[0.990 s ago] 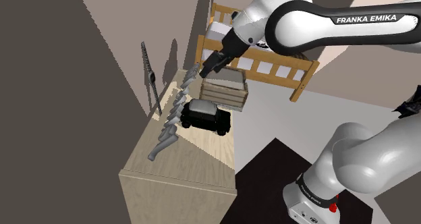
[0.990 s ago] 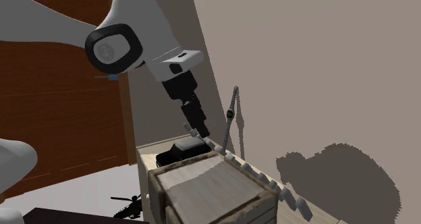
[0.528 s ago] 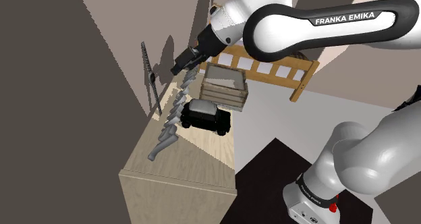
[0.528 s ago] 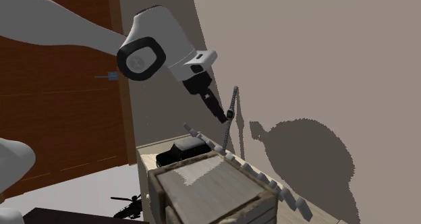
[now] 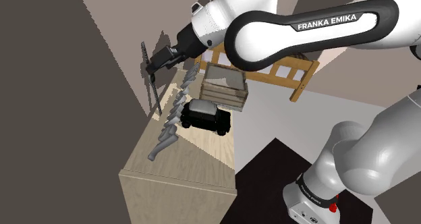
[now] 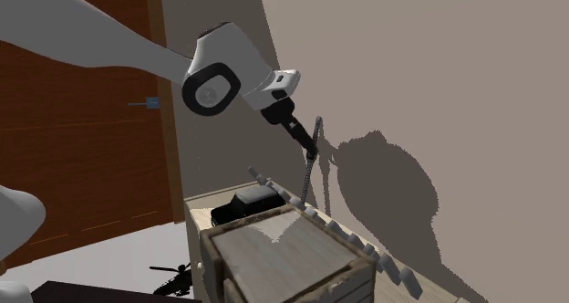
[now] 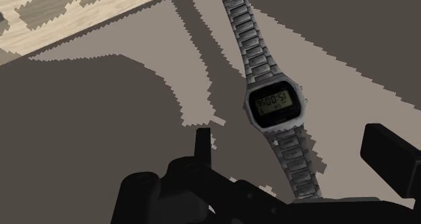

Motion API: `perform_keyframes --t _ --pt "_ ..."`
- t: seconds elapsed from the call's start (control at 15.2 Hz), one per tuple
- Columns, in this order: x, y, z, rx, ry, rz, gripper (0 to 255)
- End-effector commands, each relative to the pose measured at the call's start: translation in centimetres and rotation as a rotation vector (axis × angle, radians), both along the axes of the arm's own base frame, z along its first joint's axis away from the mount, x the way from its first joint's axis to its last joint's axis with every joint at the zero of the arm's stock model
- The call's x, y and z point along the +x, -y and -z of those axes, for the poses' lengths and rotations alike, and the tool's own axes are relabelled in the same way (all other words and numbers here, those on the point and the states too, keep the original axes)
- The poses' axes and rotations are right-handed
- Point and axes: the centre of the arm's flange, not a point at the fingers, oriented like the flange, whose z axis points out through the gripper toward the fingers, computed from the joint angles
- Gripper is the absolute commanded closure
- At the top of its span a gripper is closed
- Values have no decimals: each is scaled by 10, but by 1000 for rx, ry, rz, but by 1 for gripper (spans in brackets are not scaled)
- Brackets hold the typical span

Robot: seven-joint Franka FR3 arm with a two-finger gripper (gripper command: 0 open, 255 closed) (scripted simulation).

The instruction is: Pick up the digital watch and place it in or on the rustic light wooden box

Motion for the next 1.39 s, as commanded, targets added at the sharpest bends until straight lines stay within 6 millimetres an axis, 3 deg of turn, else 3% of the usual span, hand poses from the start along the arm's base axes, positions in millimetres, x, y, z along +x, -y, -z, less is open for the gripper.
perform_keyframes --t 0.0,0.2,0.73,0.79,1.32 --pt "6 -5 7 2 2 -1 0" --pt "16 -13 21 2 2 -1 0" --pt "16 -13 21 2 2 -1 0" --pt "16 -13 21 2 2 -1 255" --pt "15 -17 27 1 2 -1 255"
